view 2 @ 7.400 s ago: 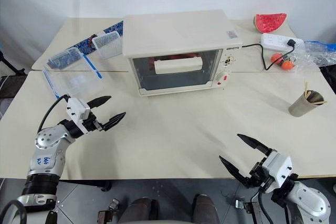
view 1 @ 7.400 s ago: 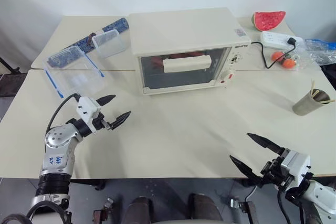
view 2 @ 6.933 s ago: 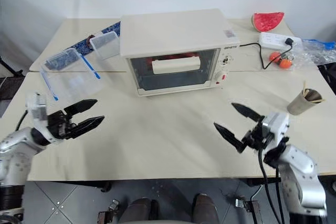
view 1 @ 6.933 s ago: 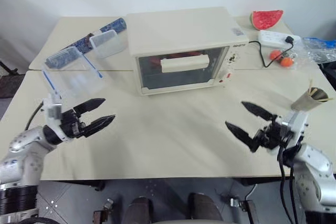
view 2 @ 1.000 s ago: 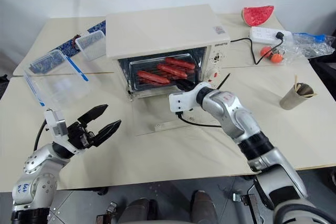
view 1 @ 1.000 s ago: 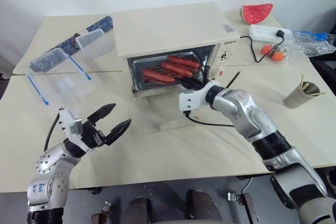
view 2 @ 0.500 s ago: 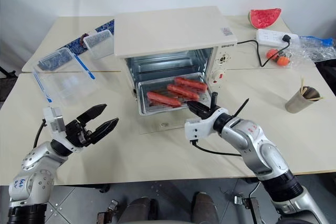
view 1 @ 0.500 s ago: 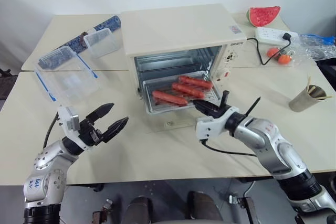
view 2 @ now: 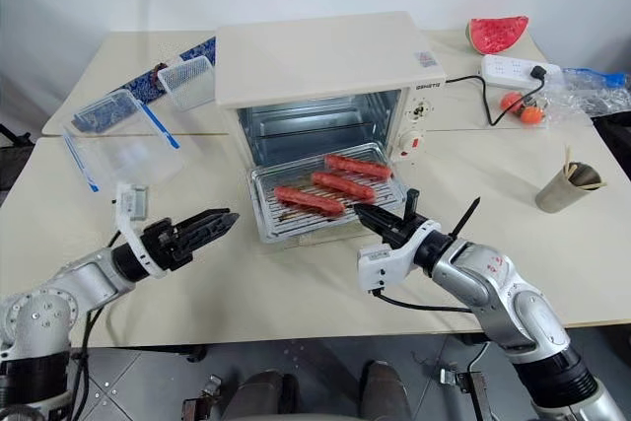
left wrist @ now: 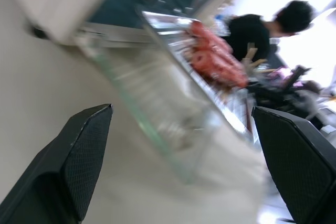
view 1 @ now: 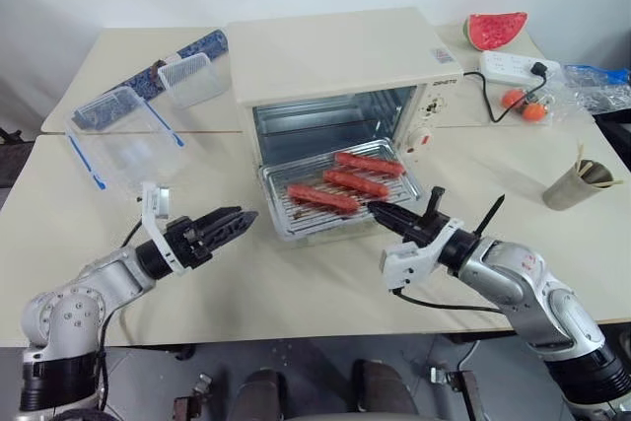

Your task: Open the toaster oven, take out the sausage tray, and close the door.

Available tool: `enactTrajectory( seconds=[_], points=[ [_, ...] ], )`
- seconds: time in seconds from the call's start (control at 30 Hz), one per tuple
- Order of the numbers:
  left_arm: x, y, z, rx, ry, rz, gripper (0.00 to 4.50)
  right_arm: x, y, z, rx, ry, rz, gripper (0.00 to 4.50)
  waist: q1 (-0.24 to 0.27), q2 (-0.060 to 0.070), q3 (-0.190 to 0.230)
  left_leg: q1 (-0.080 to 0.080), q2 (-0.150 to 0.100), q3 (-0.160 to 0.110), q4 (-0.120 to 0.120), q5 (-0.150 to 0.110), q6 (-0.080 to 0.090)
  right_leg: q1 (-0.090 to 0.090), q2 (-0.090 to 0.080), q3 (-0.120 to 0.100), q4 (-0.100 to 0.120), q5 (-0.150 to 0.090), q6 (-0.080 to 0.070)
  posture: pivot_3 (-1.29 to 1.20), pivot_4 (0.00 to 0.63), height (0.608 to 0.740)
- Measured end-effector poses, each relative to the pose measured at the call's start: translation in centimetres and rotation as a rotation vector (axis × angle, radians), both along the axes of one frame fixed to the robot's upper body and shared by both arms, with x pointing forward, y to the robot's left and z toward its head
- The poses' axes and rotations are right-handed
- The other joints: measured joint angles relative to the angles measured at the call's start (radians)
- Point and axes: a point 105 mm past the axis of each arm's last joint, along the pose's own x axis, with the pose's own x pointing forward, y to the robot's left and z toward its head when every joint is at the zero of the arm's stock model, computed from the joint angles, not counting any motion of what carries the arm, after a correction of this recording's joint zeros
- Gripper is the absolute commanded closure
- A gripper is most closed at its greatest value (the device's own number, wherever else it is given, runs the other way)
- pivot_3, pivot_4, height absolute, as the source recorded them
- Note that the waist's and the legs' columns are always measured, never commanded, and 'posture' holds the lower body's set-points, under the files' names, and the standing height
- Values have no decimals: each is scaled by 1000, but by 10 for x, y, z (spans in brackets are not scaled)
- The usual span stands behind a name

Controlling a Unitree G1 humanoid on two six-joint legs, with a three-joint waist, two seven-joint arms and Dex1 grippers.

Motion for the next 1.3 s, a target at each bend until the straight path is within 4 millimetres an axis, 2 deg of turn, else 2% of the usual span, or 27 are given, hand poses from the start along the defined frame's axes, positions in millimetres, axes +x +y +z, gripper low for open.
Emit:
enactTrajectory(
  seconds=[0.13, 0.3, 0.33, 0.5, 0.6, 0.73, 0.93, 1.23, 1.3],
  points=[
    [-1, -11, 8, -42, 95, -82, 0, -1, -1, 2, -7, -14, 11, 4453, -2, 0, 0, 0, 0, -2, 2, 0, 0, 0, 0, 0, 2, 0, 0, 0, 150, 740],
    [-2, -16, 3, -38, 174, -108, 0, 2, -4, 4, -6, -20, -2, 4453, -3, 0, 0, 1, 0, -2, 3, 0, 0, 0, 0, 1, 3, 0, 0, 0, 150, 740],
    [-1, -18, 3, -36, 183, -110, 384, 2, -3, 6, -5, -25, -1, 4500, -3, 0, 0, 1, 0, -2, 4, 0, 0, 0, 0, 1, 3, 0, 0, 0, 150, 740],
    [8, -21, -2, -77, 248, -86, 1691, 4, 0, 11, 5, -42, 6, 4500, 1, 0, 0, 1, 0, -2, 5, 0, 0, 1, 0, 1, 3, 0, 0, 0, 150, 740],
    [3, -28, -5, -68, 287, -133, 2591, 4, 0, 10, 3, -36, 7, 4500, 1, 0, 0, 1, -1, -2, 5, 0, 0, 1, 0, 2, 4, 0, 0, 0, 150, 740],
    [-2, -32, -3, -77, 306, -166, 2591, 4, 1, 10, 5, -35, 9, 4500, 1, 0, 0, 1, -1, -2, 6, 0, 0, 1, 0, 2, 4, 0, -1, 0, 150, 740],
    [7, -39, -6, -99, 344, -141, 2591, 1, 12, 8, 7, -19, 51, 4500, 2, 0, 0, 1, -1, -2, 6, 0, 0, 1, 0, 2, 4, 0, 0, 0, 150, 740],
    [22, -48, -9, -139, 372, -88, 2591, -1, 15, 9, 11, -11, 75, 4500, 17, 0, 0, 1, -1, -1, 7, 0, 0, 1, 0, 2, 3, 0, -1, 0, 150, 740],
    [23, -48, -8, -136, 369, -81, 2942, -1, 15, 9, 12, -8, 76, 4500, 19, 0, 0, 1, -1, 0, 7, 0, 0, 1, 0, 2, 3, 0, -1, 0, 150, 740]
  ],
)
